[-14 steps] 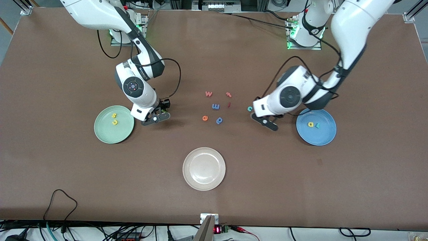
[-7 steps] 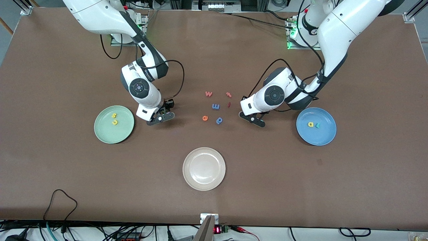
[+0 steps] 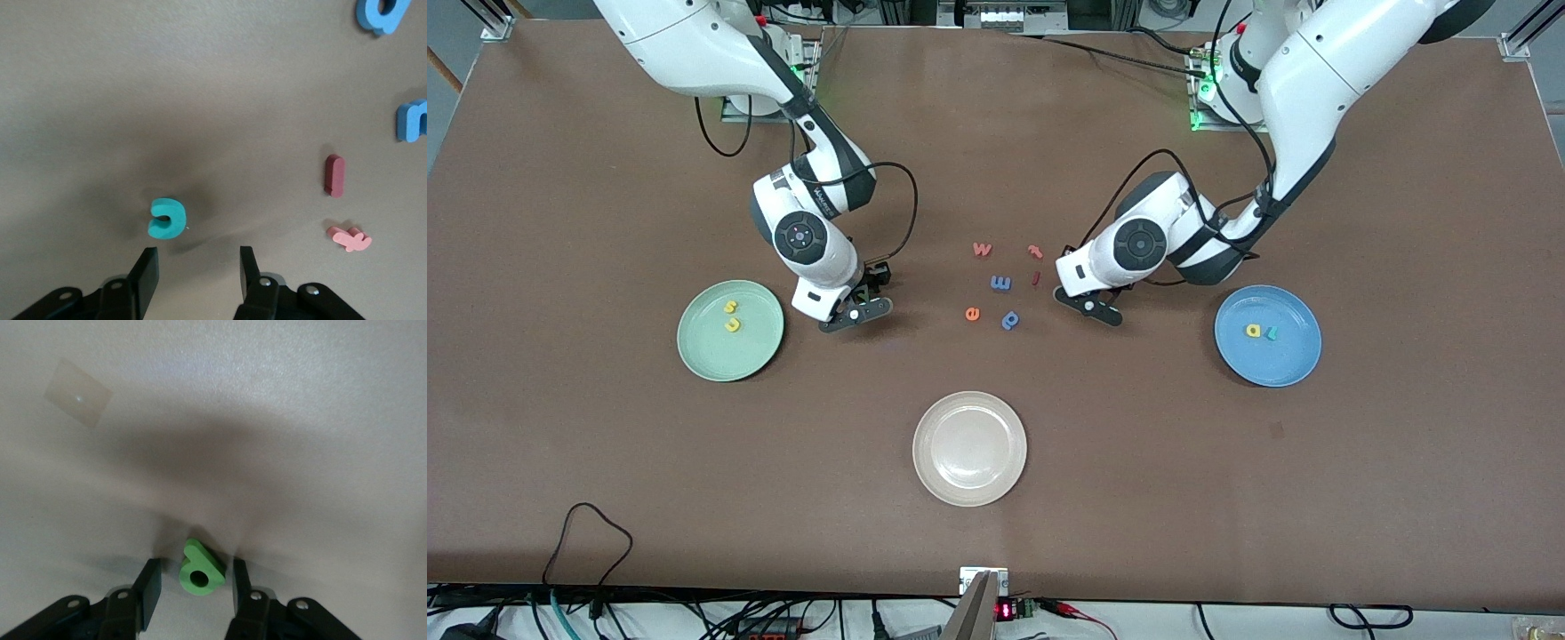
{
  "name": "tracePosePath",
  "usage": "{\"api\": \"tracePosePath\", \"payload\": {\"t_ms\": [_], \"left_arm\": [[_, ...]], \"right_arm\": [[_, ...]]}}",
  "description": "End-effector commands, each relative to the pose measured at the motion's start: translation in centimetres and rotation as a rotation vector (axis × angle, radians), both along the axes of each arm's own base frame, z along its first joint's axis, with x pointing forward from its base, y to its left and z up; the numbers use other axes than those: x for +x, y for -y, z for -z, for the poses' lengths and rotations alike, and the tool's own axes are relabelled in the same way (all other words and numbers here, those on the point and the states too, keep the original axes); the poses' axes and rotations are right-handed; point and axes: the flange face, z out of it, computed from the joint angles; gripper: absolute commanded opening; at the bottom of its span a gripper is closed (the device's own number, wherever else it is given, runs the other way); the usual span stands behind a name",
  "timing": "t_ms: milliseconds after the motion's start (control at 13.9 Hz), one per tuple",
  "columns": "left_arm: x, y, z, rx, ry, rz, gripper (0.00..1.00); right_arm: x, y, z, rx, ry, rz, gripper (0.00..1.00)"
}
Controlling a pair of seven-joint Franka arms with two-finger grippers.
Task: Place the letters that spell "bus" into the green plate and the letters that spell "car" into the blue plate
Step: 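Carry green letter onto the green plate while the left gripper lifts teal c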
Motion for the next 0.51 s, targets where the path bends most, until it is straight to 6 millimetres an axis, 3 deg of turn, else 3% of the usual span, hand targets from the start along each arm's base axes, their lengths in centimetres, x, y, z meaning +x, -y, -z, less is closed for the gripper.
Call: {"api": "tracePosePath", "payload": {"t_ms": [0,216,433], "left_arm": [[0.11,-0.16,0.64,0.055,0.056,0.014,0.57],[-0.19,0.43,1.05,0.094,0.097,0.016,0.57],[-0.08,0.49,0.96,0.091,0.104,0.010,0.57]], "right_arm": [[-0.41,0.10,0.12,0.001,0.006,-0.015,0.51],[-0.41,0.10,0.12,-0.001,0.007,-0.021,0.41],[-0.23,0.02,0.16,0.001,0.009,-0.020,0.41]]}}
